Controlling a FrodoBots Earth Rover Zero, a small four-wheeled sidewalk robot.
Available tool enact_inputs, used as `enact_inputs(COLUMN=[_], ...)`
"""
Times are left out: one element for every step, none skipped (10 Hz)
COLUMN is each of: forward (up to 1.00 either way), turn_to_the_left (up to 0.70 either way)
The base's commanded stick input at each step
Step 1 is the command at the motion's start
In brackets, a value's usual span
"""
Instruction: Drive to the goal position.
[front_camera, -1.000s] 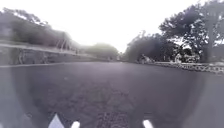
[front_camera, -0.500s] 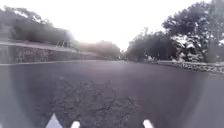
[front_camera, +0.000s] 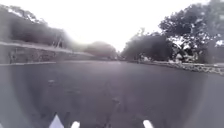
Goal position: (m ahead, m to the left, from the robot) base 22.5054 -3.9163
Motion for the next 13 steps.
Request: enact_inputs(forward=[0.7, 0.7, 0.7, 0.7, 0.7, 0.7, 0.7, 0.7, 0.7, 0.7, 0.7, 0.7, 0.7], turn_to_the_left=[0.0, 0.0, 0.0, 0.0, 0.0, 0.0, 0.0, 0.0, 0.0, 0.0, 0.0, 0.0, 0.0])
